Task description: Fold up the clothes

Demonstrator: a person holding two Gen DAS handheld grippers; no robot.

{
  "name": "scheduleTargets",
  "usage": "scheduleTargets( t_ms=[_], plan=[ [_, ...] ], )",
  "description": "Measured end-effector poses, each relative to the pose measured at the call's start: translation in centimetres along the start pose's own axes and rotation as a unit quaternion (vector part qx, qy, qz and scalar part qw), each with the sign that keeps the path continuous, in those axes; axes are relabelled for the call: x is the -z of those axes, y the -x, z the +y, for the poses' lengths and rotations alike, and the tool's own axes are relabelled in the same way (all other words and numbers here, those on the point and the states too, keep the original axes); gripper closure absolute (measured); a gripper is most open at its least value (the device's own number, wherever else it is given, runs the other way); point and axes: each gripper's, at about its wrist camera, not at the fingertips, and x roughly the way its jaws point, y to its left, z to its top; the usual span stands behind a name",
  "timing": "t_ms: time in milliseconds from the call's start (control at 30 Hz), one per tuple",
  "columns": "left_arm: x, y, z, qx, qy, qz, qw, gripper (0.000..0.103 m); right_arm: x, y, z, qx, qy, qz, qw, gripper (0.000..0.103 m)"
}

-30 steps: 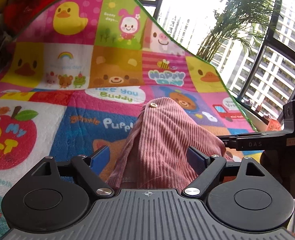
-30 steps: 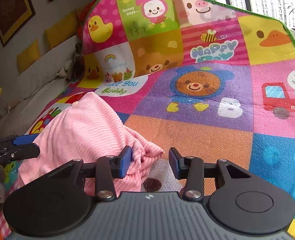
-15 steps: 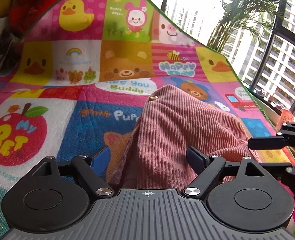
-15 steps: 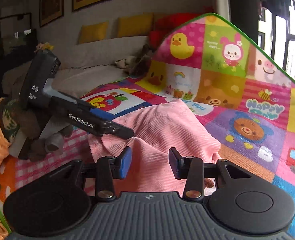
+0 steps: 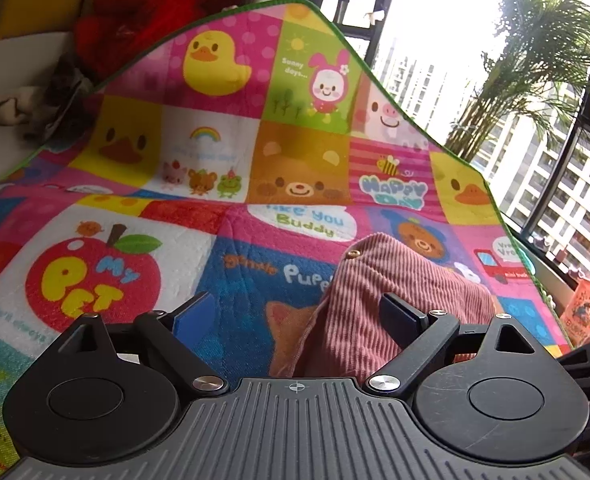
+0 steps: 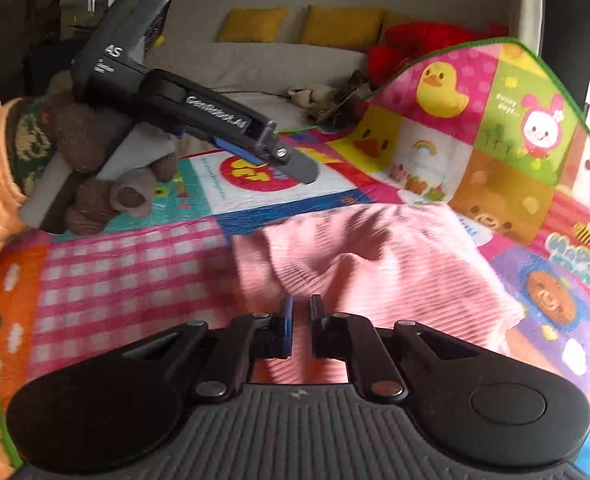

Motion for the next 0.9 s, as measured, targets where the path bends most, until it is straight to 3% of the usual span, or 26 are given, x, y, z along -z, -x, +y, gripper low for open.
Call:
scheduleTargets(
  t_ms=[67, 233, 333, 600, 667, 733, 900],
  plan=[
    [0.3, -0.1, -0.4, 0.008, -0.008, 0.005, 0.9999, 0.010, 0.3, 0.6, 0.4, -0.018, 0.001, 0.008, 1.000, 0.096],
    [1.9, 0.3, -1.4, 0.037, -0.041, 0.022, 0.9982, 0.010, 0.2, 2.0, 1.3, 0.038, 0.055, -0.027, 0.997, 0.095],
    [2.0, 0.9, -0.9, 0.017, -0.029, 0.016, 0.9993, 0.010, 0.0, 2.5, 1.8, 0.067, 0.088, -0.044, 0.993, 0.091],
    [1.2, 1.5, 0.6, -0.025, -0.005, 0.009, 0.9996, 0.009, -1.0, -3.5, 2.5, 0.076, 0.138, -0.009, 0.987, 0.083],
    [1.2, 1.5, 0.8, -0.026, -0.003, 0.010, 0.9996, 0.009, -1.3, -3.3, 2.4, 0.074, 0.130, -0.014, 0.989, 0.083],
    [1.3, 1.4, 1.0, -0.027, -0.001, 0.010, 0.9996, 0.009, -2.1, -2.7, 1.7, 0.068, 0.099, -0.028, 0.992, 0.101],
    [1.1, 1.4, 1.0, -0.028, 0.001, 0.005, 0.9996, 0.009, -3.7, -1.2, 0.4, 0.011, 0.021, -0.042, 0.999, 0.101]
  ],
)
